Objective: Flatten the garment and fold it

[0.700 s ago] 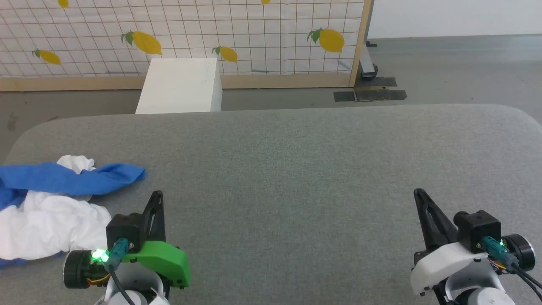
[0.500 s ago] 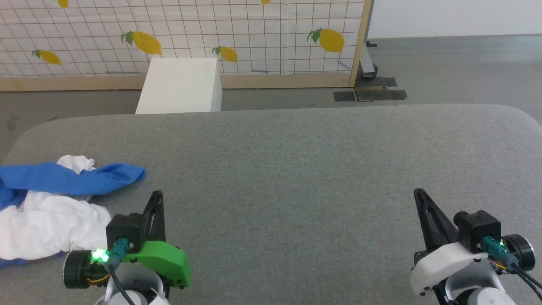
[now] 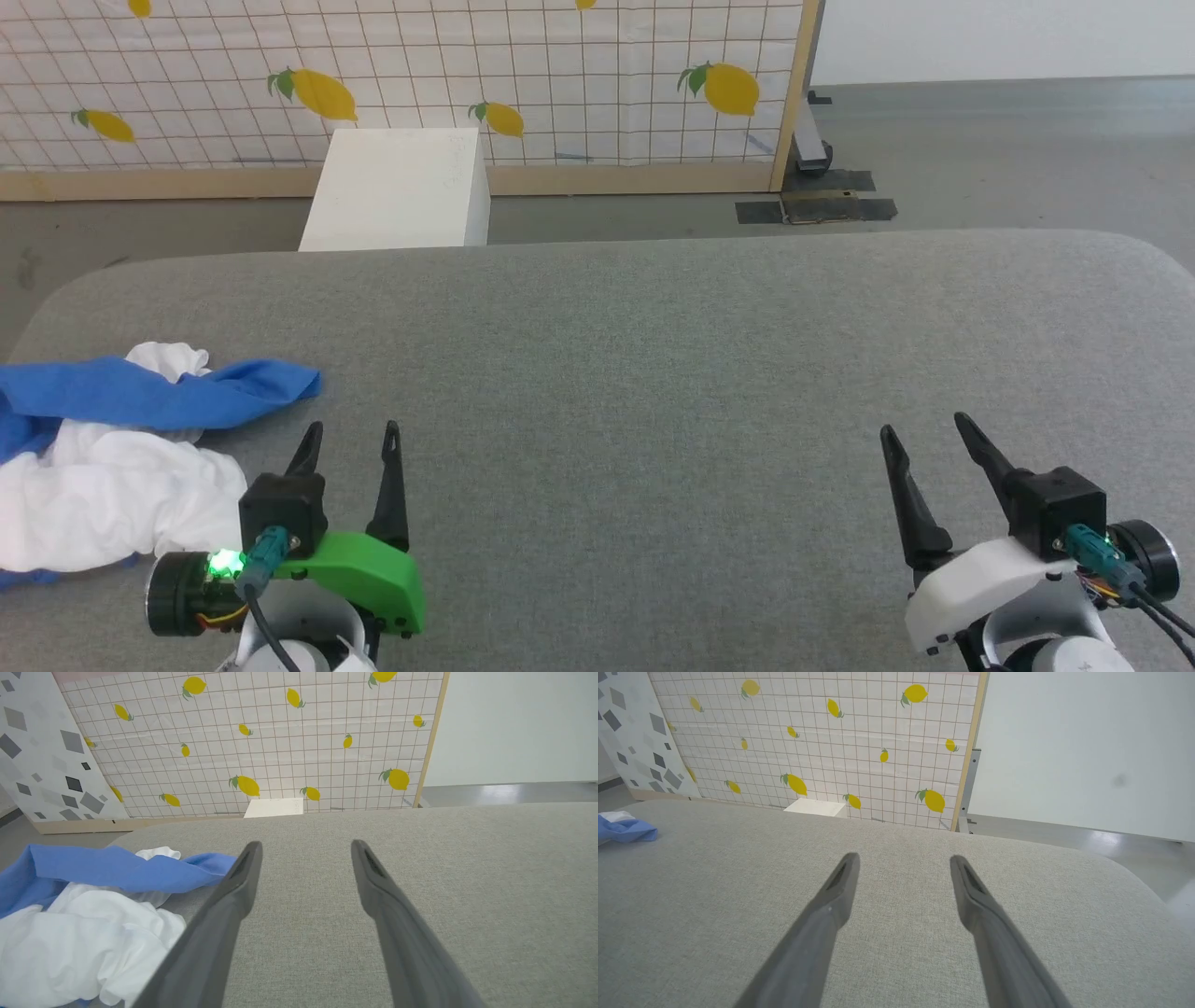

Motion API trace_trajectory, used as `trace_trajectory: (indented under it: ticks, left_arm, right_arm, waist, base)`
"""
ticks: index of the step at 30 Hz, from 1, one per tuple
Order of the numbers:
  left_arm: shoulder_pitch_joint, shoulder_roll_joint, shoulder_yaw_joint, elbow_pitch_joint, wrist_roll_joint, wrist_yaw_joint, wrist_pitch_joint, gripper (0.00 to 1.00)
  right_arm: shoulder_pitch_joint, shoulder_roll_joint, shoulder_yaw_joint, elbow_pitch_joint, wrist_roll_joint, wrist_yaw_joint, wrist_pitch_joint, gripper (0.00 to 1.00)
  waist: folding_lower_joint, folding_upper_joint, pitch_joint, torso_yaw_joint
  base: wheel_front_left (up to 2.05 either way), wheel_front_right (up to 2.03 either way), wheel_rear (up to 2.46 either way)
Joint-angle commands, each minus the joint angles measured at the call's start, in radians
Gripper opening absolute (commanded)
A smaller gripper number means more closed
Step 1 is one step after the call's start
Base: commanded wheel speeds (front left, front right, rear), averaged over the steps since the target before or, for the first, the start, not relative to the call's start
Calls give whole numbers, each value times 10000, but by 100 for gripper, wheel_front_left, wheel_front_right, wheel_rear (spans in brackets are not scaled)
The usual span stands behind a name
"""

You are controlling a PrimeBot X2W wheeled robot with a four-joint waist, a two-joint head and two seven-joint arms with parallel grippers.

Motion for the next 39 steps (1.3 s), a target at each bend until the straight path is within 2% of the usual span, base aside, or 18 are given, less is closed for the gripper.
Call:
trace_trajectory:
  ticks: [1, 15, 39]
  left_arm:
    - [38, -3, -43, 55, -71, 35, -116, 100]
    - [138, -8, -77, 133, -310, 136, -398, 100]
    - [404, -18, -74, 197, -856, 366, -935, 100]
  right_arm:
    - [90, 1, -16, 57, 128, -1, -138, 100]
    - [189, 3, 51, 236, 434, -3, -423, 100]
    - [346, 7, 367, 560, 930, -6, -964, 100]
  waist:
    - [0, 0, -1, 13]
    - [0, 0, -26, 450]
    - [0, 0, 12, 2148]
  base:
    - [0, 0, 0]
    - [0, 0, 0]
    - [0, 0, 0]
